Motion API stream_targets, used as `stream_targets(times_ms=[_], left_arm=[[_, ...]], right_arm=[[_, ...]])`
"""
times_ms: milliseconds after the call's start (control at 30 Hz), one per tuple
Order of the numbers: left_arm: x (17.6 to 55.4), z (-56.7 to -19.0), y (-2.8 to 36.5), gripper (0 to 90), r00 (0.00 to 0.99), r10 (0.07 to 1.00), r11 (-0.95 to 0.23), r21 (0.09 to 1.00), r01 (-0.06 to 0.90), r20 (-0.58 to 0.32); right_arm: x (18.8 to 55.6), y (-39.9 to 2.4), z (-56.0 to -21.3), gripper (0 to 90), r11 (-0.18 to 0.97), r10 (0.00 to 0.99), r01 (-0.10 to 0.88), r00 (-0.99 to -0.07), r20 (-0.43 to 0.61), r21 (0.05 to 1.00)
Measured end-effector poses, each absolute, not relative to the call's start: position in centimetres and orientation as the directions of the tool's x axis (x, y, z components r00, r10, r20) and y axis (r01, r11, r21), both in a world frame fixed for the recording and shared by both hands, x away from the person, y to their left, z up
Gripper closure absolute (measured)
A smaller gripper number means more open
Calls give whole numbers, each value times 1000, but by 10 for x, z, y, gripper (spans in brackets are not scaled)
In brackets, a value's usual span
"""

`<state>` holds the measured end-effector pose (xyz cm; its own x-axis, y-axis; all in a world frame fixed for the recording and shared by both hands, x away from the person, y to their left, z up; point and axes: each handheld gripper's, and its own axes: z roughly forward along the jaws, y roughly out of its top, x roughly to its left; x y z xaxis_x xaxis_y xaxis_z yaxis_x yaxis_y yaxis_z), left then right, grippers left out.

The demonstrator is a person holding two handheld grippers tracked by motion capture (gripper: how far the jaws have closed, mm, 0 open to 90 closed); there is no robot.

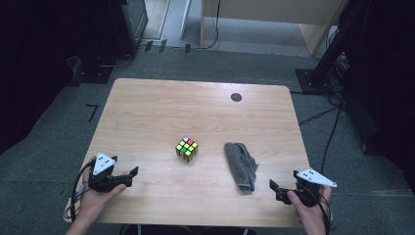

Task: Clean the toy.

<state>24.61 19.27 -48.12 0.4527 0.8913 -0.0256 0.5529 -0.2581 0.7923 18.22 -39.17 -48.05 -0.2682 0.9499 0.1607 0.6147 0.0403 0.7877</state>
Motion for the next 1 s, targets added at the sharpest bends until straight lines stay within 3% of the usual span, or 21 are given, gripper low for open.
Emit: stream_targets(times_ms=[567,767,867,1000], left_arm=[[225,-503,250,120,385,923,-235,750,619,-28],[223,-511,251,121,371,928,-232,742,629,-25],[222,-511,249,123,371,928,-241,743,624,-11],[222,-513,248,129,376,927,-251,734,631,-6]], right_arm=[[168,-440,-517,0,7,978,703,-154,143,711],[165,-448,-524,1,14,984,704,-134,114,710],[165,-444,-527,0,82,989,698,-143,26,711],[164,-444,-529,0,71,990,682,-137,33,728]])
